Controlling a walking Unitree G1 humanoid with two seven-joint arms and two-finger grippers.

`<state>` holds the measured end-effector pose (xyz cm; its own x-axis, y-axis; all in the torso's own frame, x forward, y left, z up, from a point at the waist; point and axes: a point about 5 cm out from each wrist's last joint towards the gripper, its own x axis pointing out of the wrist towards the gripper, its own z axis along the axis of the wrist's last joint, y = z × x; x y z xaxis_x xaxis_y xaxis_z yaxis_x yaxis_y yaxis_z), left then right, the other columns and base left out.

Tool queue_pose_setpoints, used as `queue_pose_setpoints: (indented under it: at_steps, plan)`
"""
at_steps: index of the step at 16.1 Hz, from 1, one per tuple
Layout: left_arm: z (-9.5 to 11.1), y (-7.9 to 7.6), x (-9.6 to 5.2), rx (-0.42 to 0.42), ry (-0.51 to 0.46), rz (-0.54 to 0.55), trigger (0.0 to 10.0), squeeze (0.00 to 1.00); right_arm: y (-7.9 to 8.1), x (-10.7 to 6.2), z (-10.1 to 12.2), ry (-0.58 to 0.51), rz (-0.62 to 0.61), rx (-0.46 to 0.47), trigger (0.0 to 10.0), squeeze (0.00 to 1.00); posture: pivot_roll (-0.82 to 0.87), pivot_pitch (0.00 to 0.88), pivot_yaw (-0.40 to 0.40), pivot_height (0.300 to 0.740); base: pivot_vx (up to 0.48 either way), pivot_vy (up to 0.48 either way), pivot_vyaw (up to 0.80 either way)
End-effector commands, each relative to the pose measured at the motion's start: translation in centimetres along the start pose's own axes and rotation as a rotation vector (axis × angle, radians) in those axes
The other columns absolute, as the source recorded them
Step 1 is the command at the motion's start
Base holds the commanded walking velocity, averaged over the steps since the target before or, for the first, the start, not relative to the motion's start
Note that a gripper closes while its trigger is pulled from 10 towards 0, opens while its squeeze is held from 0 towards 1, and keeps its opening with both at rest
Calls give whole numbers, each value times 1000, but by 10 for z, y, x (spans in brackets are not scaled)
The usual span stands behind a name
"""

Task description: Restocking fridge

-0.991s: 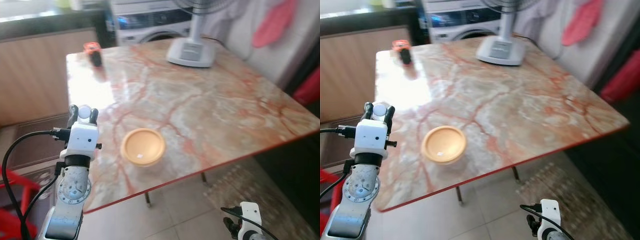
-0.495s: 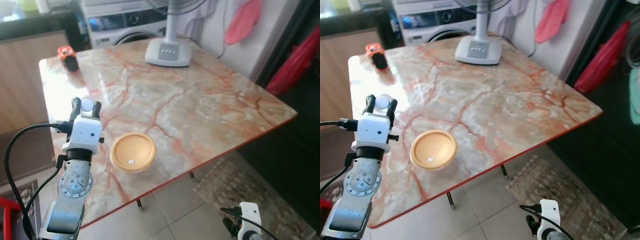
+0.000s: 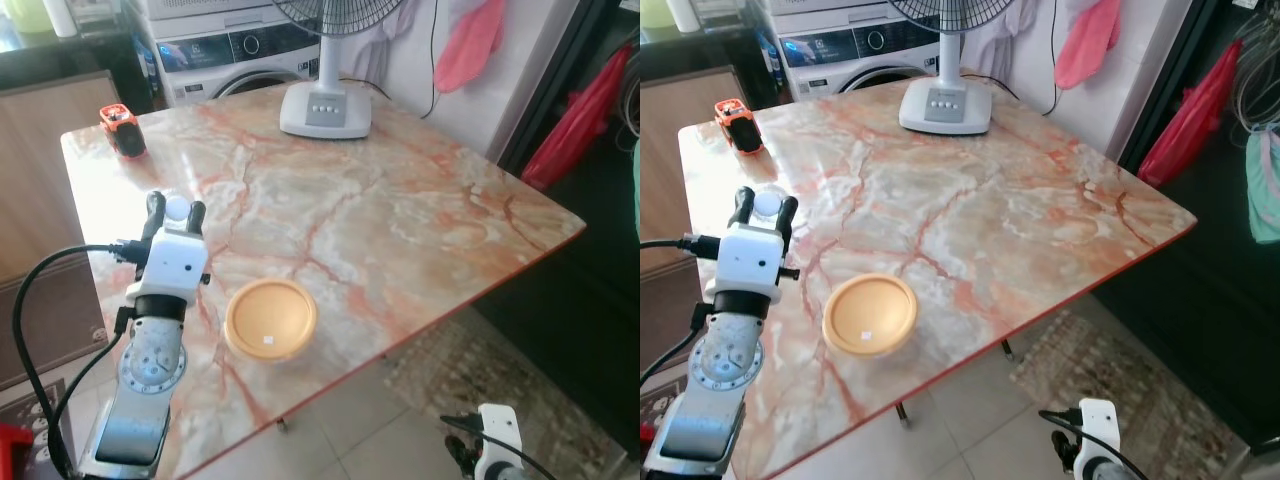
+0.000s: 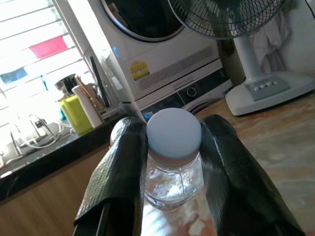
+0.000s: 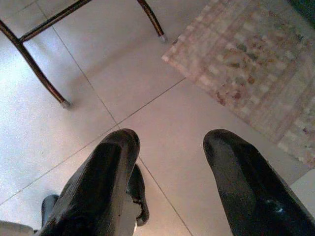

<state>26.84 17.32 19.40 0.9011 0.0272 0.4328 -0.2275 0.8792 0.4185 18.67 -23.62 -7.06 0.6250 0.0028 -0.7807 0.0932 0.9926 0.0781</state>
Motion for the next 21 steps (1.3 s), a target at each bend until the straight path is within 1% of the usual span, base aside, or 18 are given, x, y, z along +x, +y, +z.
queue_pose_setpoints:
  at_steps: [1, 7, 17, 21]
  plan:
    - [9, 4, 3, 9, -46, 14, 10000, 0, -1, 0, 0, 8, -3, -7, 10000, 0, 78, 14, -16, 740, 0, 0, -738]
    - [9, 3, 3, 19, -48, 2, 10000, 0, -1, 0, -1, 12, -3, -9, 10000, 0, 80, 12, -16, 740, 0, 0, -736]
    - [12, -1, 2, -2, -58, -7, 10000, 0, -1, 0, -1, 14, 5, -13, 10000, 0, 82, 14, -15, 740, 0, 0, -736]
    - [13, 0, 2, -4, -61, -4, 10000, 0, -1, 0, 0, 13, 8, -15, 10000, 0, 82, 14, -15, 740, 0, 0, -736]
